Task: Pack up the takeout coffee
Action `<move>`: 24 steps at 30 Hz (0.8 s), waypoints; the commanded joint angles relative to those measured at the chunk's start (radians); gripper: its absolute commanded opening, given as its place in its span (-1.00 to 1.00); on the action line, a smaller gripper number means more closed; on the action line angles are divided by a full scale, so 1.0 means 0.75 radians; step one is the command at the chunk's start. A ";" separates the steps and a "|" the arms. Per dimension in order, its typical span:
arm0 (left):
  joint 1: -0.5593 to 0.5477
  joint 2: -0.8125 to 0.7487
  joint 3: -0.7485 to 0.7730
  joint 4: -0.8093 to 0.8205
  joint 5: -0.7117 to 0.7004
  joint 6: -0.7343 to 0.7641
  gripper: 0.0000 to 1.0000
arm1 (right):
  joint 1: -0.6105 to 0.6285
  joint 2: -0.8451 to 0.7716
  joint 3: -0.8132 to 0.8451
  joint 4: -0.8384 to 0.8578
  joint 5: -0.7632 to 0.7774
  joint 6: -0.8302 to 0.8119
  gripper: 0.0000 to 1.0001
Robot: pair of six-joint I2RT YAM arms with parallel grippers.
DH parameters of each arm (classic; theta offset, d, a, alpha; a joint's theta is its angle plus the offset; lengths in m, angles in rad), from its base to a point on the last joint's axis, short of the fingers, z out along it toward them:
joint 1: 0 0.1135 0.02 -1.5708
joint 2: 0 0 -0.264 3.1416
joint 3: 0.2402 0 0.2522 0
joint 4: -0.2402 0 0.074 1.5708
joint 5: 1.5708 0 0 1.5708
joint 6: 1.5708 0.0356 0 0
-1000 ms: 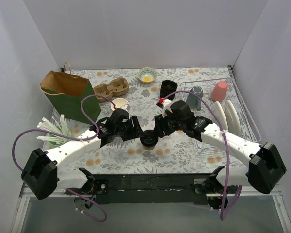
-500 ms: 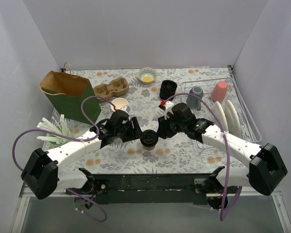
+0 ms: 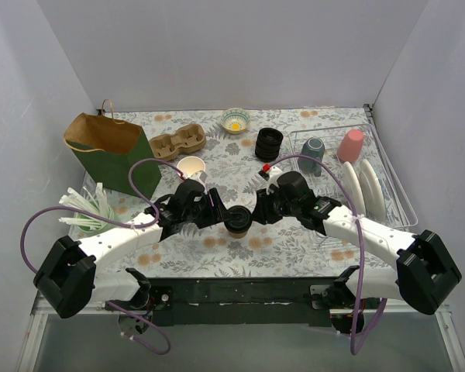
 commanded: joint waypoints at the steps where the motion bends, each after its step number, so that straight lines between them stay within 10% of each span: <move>1: -0.002 0.069 -0.077 -0.082 -0.091 0.003 0.00 | 0.000 0.028 -0.078 -0.092 0.142 0.018 -0.36; 24: -0.002 -0.031 0.573 -0.528 -0.344 0.238 0.88 | 0.063 0.077 0.342 -0.223 0.070 -0.136 0.45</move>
